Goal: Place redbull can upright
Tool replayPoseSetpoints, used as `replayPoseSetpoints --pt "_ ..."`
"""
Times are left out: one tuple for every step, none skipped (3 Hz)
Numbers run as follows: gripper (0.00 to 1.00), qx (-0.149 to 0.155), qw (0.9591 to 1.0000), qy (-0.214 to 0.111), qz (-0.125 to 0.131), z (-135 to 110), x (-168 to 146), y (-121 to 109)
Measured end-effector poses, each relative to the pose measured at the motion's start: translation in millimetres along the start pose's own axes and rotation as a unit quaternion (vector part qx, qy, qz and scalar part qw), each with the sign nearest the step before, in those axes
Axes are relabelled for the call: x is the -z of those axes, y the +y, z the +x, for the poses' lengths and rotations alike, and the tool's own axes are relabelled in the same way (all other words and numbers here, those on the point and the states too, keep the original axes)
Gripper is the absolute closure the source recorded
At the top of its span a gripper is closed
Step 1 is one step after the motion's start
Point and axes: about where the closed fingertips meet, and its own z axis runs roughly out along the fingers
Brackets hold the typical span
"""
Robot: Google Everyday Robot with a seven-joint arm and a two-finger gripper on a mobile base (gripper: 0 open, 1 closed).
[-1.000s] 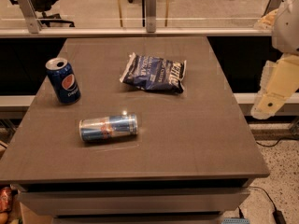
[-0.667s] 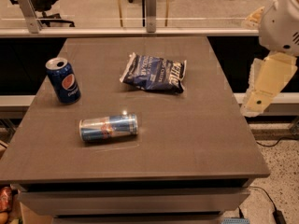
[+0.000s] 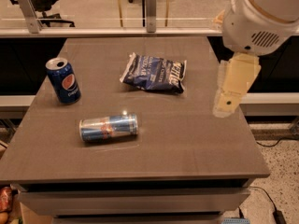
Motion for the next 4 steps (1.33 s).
replayPoseSetpoints --pt "0.00 0.025 0.9996 0.006 -0.006 -26.8 -12.4 4.2" --pt "0.00 0.048 0.9986 0.013 -0.016 -50.8 -27.6 9.9" --pt "0.00 0.064 0.9974 0.022 -0.024 -71.2 -42.9 17.5" --pt "0.00 0.072 0.9959 0.043 -0.033 -87.8 -60.2 23.9"
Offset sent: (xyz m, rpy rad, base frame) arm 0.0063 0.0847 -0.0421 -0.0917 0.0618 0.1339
